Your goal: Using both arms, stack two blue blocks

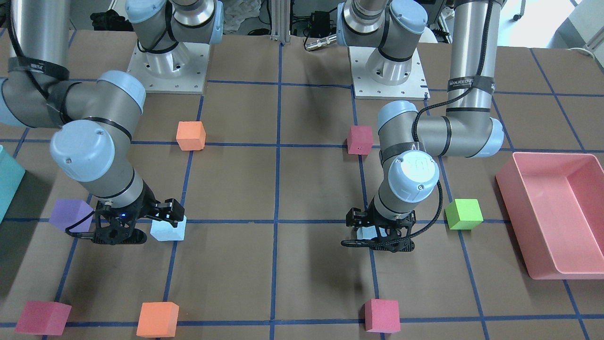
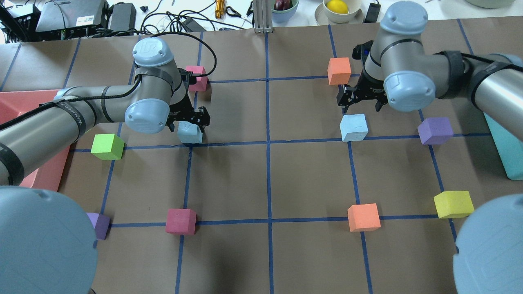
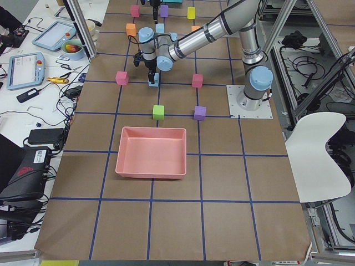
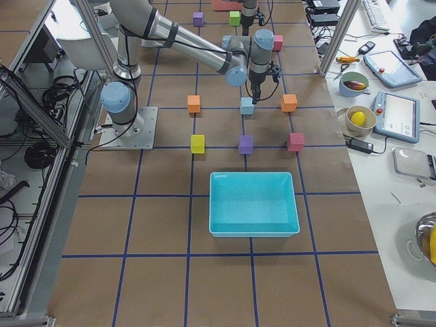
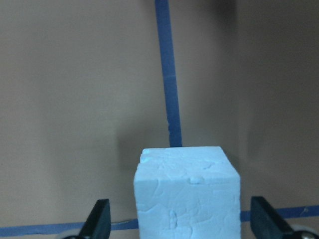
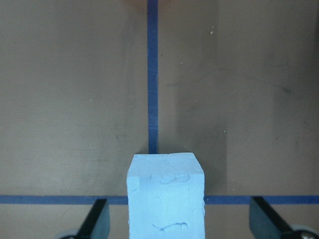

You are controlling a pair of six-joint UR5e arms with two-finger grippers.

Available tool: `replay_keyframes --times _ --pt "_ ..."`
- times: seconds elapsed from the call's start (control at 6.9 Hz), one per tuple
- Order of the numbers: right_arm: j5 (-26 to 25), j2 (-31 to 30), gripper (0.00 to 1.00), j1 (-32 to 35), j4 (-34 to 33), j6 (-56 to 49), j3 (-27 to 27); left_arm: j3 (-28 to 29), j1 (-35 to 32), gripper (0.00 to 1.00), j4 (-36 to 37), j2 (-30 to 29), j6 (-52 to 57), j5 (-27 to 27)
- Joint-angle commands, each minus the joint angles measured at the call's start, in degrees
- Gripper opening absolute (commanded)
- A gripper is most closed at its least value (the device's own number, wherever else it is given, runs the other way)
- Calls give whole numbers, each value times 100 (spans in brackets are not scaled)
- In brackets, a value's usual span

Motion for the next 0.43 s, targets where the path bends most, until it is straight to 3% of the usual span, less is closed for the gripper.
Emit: replay_keyframes --times 0.0,0.29 --pt "46 135 100 1 -683 -84 404 29 0 74 60 -55 -102 -17" --pt "54 232 100 1 -692 -84 430 -23 0 55 289 -116 -83 -26"
